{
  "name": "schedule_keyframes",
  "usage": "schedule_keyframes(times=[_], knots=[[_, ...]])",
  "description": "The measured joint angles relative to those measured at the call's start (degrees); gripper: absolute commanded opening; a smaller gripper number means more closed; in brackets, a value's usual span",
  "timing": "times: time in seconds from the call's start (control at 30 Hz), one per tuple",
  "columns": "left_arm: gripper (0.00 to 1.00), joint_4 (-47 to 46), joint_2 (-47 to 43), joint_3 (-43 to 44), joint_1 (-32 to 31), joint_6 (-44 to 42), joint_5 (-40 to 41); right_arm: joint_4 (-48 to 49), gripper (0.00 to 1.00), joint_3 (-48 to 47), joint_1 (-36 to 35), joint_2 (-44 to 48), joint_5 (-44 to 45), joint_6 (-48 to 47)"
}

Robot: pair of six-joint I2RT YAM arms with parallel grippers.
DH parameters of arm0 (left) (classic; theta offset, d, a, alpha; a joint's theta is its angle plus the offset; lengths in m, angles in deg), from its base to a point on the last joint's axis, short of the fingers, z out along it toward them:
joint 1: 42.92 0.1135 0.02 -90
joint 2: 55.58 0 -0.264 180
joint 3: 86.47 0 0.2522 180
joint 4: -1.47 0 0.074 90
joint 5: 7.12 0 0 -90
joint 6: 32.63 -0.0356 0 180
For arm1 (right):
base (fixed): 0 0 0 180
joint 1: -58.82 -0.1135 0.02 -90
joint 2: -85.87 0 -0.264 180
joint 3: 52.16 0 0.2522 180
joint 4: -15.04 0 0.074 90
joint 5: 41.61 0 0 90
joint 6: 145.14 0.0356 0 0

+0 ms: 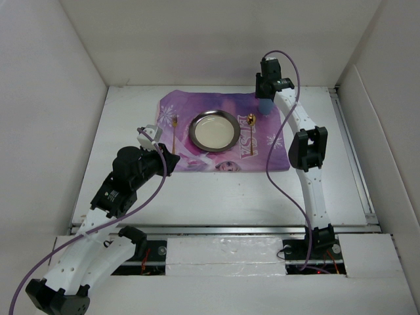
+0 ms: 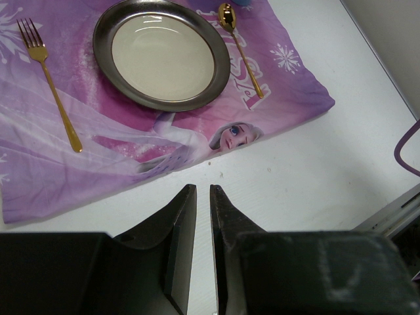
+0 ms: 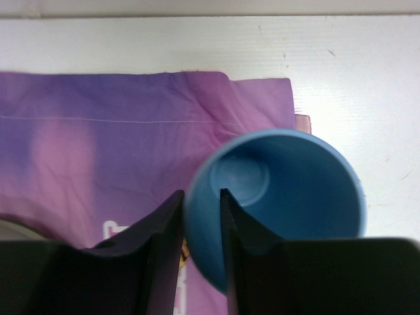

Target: Set the dinner table for one person

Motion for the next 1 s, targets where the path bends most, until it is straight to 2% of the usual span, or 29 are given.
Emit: schedule_keyframes(times=[0.07,0.17,0.23,0.43,0.53,0.57,0.6,0.83,0.9,1.0], knots=[[0.12,-0.02,0.13,-0.02,0.02,0.0,0.02,-0.04,0.48,0.02,0.0,-0.17,0.2,-0.04],[0.12,0.0,0.26,0.0,0.02,0.0,0.04,0.52,0.55,0.61,0.0,0.0,0.5,0.0],[0.13,0.0,0.26,0.0,0.02,0.0,0.13,1.55,0.56,2.36,0.0,0.74,0.42,0.02],[0.28,0.0,0.26,0.0,0.0,-0.02,0.76,3.93,0.66,12.48,0.02,8.72,-0.94,1.4],[0.34,0.02,0.26,0.0,0.0,0.02,1.55,5.79,0.79,16.98,0.02,15.58,-1.42,2.4],[0.37,0.02,0.26,-0.02,0.0,0.02,1.79,6.51,0.94,17.94,0.02,17.94,-1.53,2.64],[0.38,0.04,0.26,0.0,0.0,0.02,2.03,7.52,1.0,18.88,0.02,20.41,-1.53,2.93],[0.42,0.44,-0.72,0.0,0.0,0.11,3.98,15.17,1.0,27.17,0.02,37.13,-1.75,3.98],[0.46,0.39,-2.12,0.0,0.0,0.31,4.96,18.4,1.0,34.53,0.02,43.15,-2.12,5.33],[0.49,0.33,-5.31,0.0,0.0,0.92,6.54,26.01,1.0,52.17,0.02,55.04,-4.35,8.39]])
